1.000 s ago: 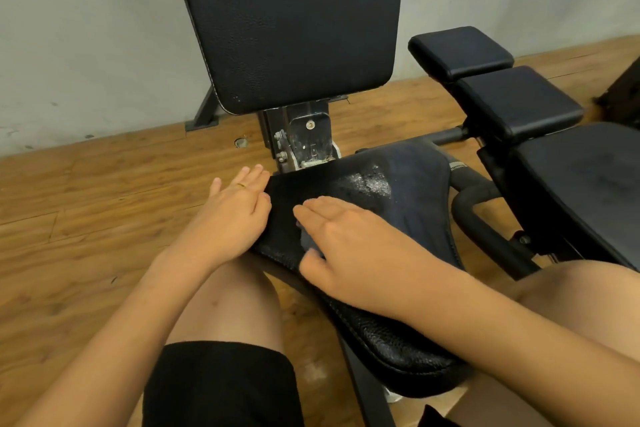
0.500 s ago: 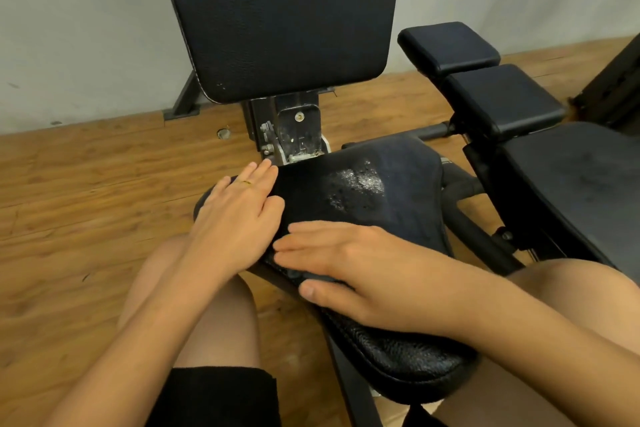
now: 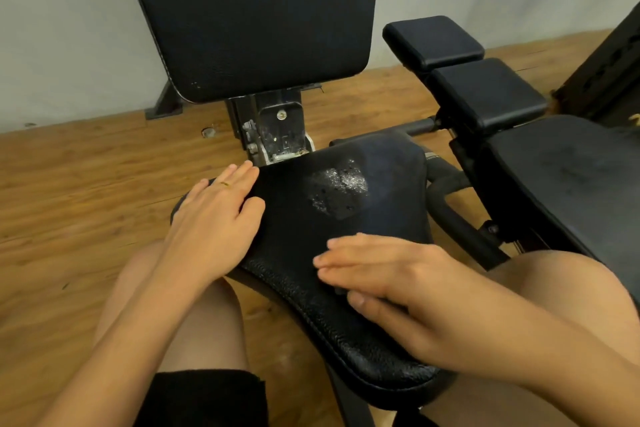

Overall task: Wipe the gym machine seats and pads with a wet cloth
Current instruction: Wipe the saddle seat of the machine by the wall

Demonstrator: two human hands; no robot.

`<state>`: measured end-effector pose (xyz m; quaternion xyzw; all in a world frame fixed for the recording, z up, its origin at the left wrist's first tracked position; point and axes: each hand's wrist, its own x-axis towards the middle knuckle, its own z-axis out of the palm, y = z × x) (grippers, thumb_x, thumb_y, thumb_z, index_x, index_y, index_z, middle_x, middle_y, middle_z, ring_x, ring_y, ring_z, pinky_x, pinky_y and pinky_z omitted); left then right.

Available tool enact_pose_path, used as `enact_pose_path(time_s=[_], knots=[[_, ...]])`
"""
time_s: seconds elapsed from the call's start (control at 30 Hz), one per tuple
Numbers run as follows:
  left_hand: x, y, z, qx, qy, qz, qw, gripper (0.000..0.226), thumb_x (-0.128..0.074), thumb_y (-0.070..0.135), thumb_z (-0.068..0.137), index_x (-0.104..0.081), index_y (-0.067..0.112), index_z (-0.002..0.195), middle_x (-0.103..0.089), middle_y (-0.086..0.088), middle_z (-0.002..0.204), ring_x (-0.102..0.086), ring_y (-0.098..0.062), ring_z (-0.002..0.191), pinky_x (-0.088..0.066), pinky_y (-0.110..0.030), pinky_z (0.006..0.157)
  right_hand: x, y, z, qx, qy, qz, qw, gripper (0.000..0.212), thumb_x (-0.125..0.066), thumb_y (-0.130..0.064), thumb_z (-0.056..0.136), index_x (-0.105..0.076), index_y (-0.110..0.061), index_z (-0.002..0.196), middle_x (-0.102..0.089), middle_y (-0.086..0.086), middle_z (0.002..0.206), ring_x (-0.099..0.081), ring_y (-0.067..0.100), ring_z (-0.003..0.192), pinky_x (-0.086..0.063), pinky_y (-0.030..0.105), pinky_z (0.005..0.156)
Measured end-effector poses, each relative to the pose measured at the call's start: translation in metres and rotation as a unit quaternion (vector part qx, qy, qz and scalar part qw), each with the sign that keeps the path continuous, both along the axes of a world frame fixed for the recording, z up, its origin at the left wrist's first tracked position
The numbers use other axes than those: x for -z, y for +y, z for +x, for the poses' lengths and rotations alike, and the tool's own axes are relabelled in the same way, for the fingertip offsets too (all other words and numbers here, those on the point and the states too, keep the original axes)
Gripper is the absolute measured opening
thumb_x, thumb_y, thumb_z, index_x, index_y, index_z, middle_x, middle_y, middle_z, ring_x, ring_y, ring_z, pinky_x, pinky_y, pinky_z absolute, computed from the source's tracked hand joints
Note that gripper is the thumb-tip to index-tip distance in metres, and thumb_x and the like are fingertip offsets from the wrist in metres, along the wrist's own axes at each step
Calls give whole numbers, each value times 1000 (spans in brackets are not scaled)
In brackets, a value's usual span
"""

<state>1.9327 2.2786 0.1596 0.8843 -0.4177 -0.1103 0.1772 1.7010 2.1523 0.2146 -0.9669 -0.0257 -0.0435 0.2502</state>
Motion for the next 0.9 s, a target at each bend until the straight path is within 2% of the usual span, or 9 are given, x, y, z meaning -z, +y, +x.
enact_pose_path(time_s=[0.13,0.23,0.3,0.4,0.53,0.63,0.73,0.83,0.9], knots=[[1,-2,-3,3,-5,2,1000,59,-26,37,98,-26,29,156,-17,17,162,-10,1,149,-6,-30,122,5,-30,0,8,11,2,1000,37,-58,-15,94,-65,-18,130,-59,-9,137,-45,2,134,-35,26,113],[1,-2,-3,0,-11,3,1000,55,-30,35,102,-25,28,156,-16,16,163,-10,0,149,-6,-30,121,15,-74,12,127,-11,-42,991,37,-57,-15,95,-62,-16,131,-59,-4,138,-46,9,135,-38,38,113],[1,-1,-2,-1,-17,6,1000,54,-33,34,103,-25,28,156,-16,14,163,-10,-1,149,-6,-31,122,19,-87,27,193,-1,-45,980,38,-57,-12,97,-58,-14,135,-54,0,142,-42,13,138,-33,38,116],[1,-1,-3,1,-19,5,1000,54,-33,33,103,-25,28,157,-17,14,163,-11,-2,150,-7,-31,121,17,-75,22,191,17,-47,980,39,-54,-17,96,-60,-13,134,-54,1,143,-45,14,136,-31,29,115],[1,-2,-4,-2,-16,4,1000,62,-24,45,96,-26,29,156,-19,16,162,-13,0,148,-7,-29,121,9,-33,-17,151,30,-45,987,50,-40,-38,95,-56,-19,138,-51,-10,145,-42,3,137,-32,22,113],[0,-2,-2,-7,-14,6,1000,71,-19,47,87,-28,30,156,-20,17,161,-13,1,148,-7,-29,120,17,-40,2,190,14,-69,979,52,-38,-36,94,-57,-12,136,-56,1,141,-48,16,134,-32,22,112],[1,-3,-4,-5,-14,6,1000,67,-21,46,91,-28,29,156,-21,15,162,-14,-1,149,-8,-30,120,28,-77,53,225,56,-104,967,34,-44,-14,97,-60,3,124,-59,18,131,-51,34,126,-25,25,106],[0,-3,-5,3,-15,11,1000,63,-23,45,96,-26,29,156,-19,15,162,-13,-1,149,-8,-31,121,37,-108,93,224,98,-100,965,28,-44,-14,98,-59,1,117,-61,16,121,-52,32,118,-33,35,101],[-1,-2,-4,5,-19,12,1000,59,-24,43,98,-26,29,156,-18,16,162,-12,0,149,-7,-31,121,31,-106,93,213,88,-118,966,31,-45,-17,99,-59,-3,123,-59,12,129,-50,29,123,-39,42,101]])
